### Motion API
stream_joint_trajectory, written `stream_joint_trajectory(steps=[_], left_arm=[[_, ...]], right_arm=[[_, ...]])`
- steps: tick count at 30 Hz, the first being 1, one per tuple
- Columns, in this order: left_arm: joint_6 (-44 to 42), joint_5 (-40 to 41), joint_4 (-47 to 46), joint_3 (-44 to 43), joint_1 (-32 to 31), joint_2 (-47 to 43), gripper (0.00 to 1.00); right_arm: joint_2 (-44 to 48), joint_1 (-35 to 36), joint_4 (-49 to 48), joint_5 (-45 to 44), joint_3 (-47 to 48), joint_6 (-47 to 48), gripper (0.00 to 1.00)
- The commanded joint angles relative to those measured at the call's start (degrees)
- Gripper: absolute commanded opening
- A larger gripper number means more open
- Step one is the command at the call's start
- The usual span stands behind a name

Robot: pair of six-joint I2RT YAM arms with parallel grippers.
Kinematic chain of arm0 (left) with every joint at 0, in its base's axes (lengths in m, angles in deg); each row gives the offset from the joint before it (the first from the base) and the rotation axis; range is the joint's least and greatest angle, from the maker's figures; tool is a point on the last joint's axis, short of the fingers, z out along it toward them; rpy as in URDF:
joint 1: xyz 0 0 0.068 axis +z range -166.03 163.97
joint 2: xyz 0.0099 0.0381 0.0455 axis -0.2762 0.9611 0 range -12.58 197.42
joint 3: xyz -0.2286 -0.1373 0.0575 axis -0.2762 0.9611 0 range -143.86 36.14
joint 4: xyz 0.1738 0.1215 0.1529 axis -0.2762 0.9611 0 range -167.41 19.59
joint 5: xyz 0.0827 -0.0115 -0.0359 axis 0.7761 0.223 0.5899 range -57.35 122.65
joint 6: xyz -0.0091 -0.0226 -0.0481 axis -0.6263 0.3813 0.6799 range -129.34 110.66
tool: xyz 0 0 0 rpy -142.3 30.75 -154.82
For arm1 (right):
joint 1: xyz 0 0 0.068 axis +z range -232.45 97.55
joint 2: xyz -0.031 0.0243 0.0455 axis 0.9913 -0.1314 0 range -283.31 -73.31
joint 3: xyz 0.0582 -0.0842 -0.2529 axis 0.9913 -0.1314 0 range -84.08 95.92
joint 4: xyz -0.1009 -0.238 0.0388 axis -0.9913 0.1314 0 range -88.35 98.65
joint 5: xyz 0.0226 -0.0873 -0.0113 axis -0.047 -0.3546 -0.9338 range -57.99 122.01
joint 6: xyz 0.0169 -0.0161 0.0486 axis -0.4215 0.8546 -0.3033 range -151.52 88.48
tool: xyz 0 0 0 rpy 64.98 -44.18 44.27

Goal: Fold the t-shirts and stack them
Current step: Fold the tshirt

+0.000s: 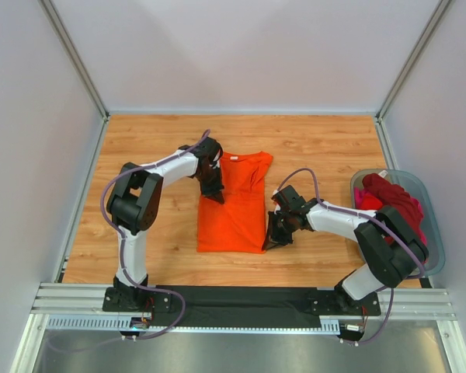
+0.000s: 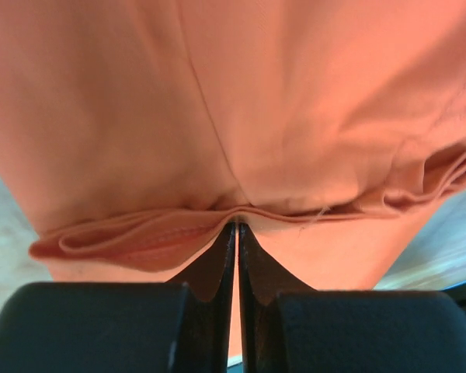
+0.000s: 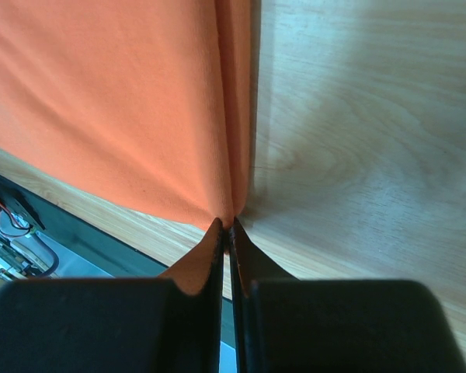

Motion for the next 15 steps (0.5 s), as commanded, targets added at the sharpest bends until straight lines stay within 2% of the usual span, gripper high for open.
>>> stream_joint_trajectory(steps=[1, 7, 9, 10, 11, 15], left_arm=[[-2.44, 0.42, 0.44, -3.3, 2.14, 1.09, 0.09], [-3.68, -2.73, 0.62, -3.39, 3.2, -4.36, 0.13], [-3.85, -6.85, 1.49, -3.3, 3.2, -6.2, 0.22], [-3.85, -6.87, 1.93, -3.04, 3.2, -6.91, 0.22], [-3.77, -8.44, 2.28, -2.43, 3.2, -7.78, 0.27], [-4.46, -7.67, 6.14, 4.41, 3.2, -14.88, 0.36]], right_arm=[[1.06, 0.38, -0.7, -1.52, -0.15, -0.51, 0.04], [2.03, 0.55, -0.43, -1.26, -0.59, -0.95, 0.04], [2.29, 0.55, -0.43, -1.17, -0.68, -0.86, 0.04], [2.29, 0.55, -0.43, -1.17, -0.76, -0.95, 0.04], [2.12, 0.46, -0.35, -0.99, -0.68, -0.86, 0.04], [2.29, 0.55, -0.61, -0.55, -0.76, -0.95, 0.03]])
